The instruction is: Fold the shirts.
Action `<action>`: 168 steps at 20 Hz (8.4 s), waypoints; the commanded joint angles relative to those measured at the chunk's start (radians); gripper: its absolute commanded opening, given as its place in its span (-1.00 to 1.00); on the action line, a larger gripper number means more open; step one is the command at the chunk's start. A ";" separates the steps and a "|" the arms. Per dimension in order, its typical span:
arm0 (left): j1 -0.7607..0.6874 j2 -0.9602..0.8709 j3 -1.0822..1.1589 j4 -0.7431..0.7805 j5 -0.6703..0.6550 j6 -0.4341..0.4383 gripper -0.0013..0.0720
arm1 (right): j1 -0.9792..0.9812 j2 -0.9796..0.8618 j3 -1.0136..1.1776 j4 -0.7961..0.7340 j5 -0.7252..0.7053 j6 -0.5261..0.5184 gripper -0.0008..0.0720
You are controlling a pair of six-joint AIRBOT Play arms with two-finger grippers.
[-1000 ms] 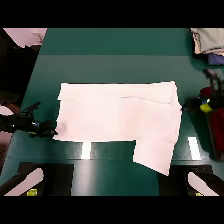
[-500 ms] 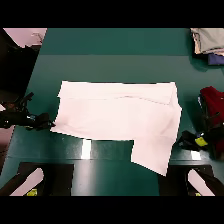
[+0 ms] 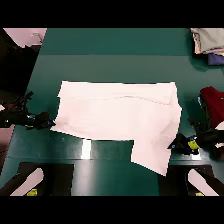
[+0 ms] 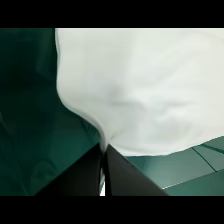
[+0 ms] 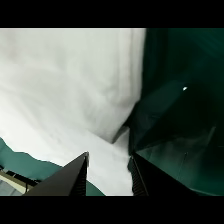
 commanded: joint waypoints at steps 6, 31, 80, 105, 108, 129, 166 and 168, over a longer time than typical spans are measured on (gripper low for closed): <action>0.000 0.001 0.001 -0.003 -0.025 0.018 -0.90 | 0.149 -0.003 0.010 -0.023 -0.080 0.010 -0.91; -0.167 -0.011 0.212 0.018 0.228 -0.103 -0.90 | 0.288 -0.172 0.830 -0.266 -0.077 0.035 -0.93; -0.610 -0.448 0.541 -0.252 0.218 -0.010 -0.90 | 0.111 -0.769 0.844 0.364 -0.092 -0.429 -0.60; -0.899 -1.041 1.205 -0.055 0.196 -0.169 -0.90 | 0.522 -0.558 1.559 0.351 0.107 -0.001 -0.94; -0.895 -1.008 1.224 0.029 0.172 -0.169 -0.91 | 0.563 -0.600 1.611 0.352 0.109 0.013 -0.94; -0.302 -0.448 1.232 0.170 -0.114 -0.157 -0.90 | 1.164 -1.020 1.661 0.483 -0.603 -0.254 0.80; -0.305 -0.447 1.230 0.095 -0.204 -0.158 -0.90 | 0.761 -0.959 1.312 0.510 -0.373 -0.121 -0.93; -0.305 -0.447 1.230 0.086 -0.212 -0.158 -0.90 | 0.686 -0.858 1.222 0.510 -0.417 -0.121 -0.93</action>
